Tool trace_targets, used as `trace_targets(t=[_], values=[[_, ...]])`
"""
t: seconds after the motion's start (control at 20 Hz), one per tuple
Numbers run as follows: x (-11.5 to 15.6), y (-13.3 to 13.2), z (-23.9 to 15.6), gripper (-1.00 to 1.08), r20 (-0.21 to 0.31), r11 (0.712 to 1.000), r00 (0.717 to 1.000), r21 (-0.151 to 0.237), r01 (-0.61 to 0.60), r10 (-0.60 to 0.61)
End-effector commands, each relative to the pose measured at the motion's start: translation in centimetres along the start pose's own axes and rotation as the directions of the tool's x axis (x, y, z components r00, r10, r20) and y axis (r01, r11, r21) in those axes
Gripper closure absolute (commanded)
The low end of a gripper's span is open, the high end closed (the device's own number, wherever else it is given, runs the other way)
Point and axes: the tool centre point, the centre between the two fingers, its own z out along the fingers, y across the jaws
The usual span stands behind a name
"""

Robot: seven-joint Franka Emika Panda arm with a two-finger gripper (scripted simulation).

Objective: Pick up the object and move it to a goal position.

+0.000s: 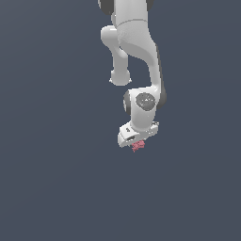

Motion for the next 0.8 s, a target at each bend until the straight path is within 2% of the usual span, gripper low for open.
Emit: trace_targets(t=[0.0,0.4,0.75], values=[[0.0,0.0,0.1,1.08,0.001,1.000,1.000,0.000,0.001,-0.001],[-0.1,0.1,-1.4,1.08,0.000,1.000,1.000,0.000,0.000,0.000],[-0.4,0.2,-5.7,1.08,0.000,1.000,1.000,0.000,0.001,-0.001]])
